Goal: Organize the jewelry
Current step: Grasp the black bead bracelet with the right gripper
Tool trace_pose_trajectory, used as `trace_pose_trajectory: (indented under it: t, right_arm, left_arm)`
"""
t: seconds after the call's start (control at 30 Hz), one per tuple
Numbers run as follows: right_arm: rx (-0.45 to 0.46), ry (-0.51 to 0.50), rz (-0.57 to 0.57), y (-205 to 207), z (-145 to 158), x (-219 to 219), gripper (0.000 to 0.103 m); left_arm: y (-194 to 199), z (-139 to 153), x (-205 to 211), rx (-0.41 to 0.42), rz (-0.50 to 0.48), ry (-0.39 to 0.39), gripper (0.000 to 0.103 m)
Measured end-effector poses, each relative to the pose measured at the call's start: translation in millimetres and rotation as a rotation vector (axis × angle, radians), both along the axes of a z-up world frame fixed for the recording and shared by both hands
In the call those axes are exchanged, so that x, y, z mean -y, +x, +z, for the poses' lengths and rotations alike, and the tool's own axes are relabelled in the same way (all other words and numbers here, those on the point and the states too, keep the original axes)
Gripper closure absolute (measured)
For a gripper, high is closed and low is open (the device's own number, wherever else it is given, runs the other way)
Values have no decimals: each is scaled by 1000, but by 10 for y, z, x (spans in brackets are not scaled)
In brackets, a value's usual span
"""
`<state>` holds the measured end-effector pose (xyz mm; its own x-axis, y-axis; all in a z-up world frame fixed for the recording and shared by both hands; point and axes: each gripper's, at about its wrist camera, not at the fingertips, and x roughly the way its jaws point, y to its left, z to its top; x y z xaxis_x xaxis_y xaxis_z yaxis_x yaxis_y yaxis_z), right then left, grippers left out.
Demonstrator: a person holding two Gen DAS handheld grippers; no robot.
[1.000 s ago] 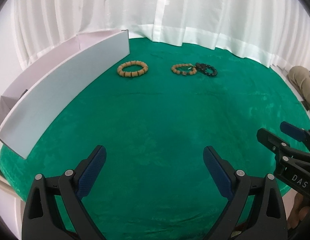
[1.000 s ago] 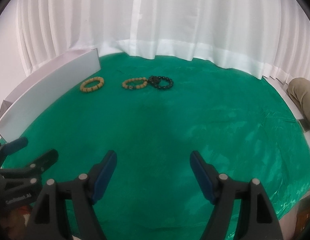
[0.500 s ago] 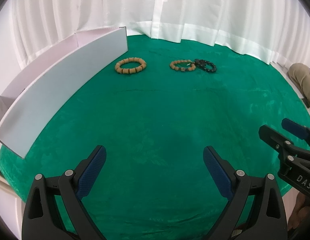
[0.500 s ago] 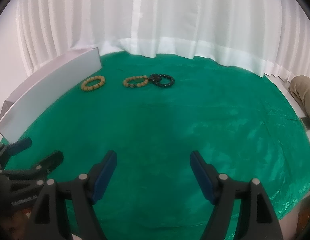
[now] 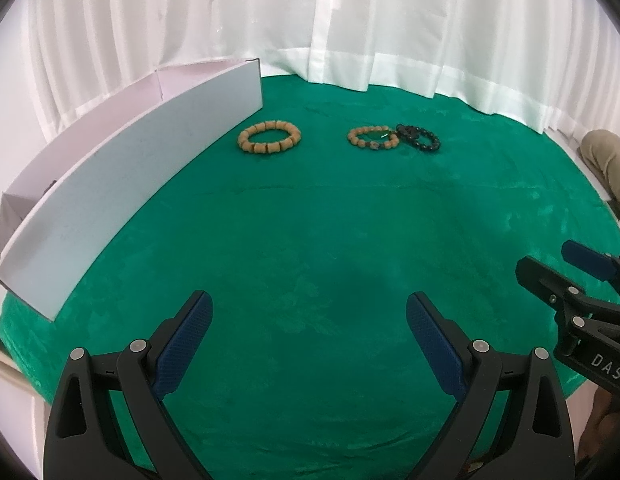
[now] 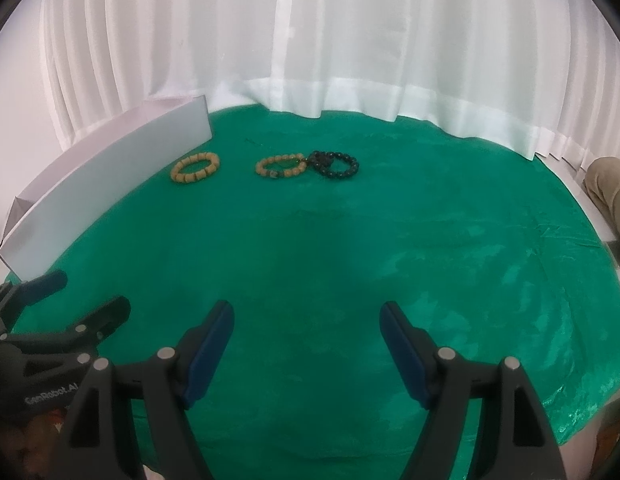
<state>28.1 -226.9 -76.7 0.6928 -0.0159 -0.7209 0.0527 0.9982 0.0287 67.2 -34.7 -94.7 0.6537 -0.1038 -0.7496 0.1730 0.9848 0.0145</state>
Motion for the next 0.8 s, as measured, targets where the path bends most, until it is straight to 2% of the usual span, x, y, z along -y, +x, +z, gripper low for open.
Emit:
trace_pose_trajectory:
  t: [0.1, 0.2, 0.3, 0.43, 0.47, 0.5, 0.57, 0.7, 0.8]
  right_arm:
    - [-30, 33, 52, 115, -16, -1, 26]
    - [-52, 88, 104, 413, 61, 171, 26]
    - [-61, 121, 144, 906, 135, 459, 26]
    - [-103, 132, 121, 1672, 45, 798, 26]
    - [-120, 151, 107, 1880, 0, 868, 28]
    - [-132, 177, 100, 2014, -34, 917, 37]
    - [-169, 294, 76, 2341, -132, 1007, 46]
    - [-211, 400, 42, 2774, -280, 911, 48]
    - [-253, 404, 10, 2978, -415, 813, 50]
  left_arm:
    - [29, -25, -42, -13, 9, 6, 5]
    - [56, -50, -108, -24, 27, -2, 5]
    - [76, -59, -154, -28, 42, -13, 5]
    - [89, -67, -176, -29, 50, -17, 5]
    - [92, -74, -180, -30, 50, -15, 5]
    - [97, -78, -183, -32, 50, -12, 5]
    - [111, -99, -199, -37, 52, -5, 5]
    - [166, -134, -250, -49, 67, -6, 5]
    - [201, -161, -316, -59, 84, -13, 5]
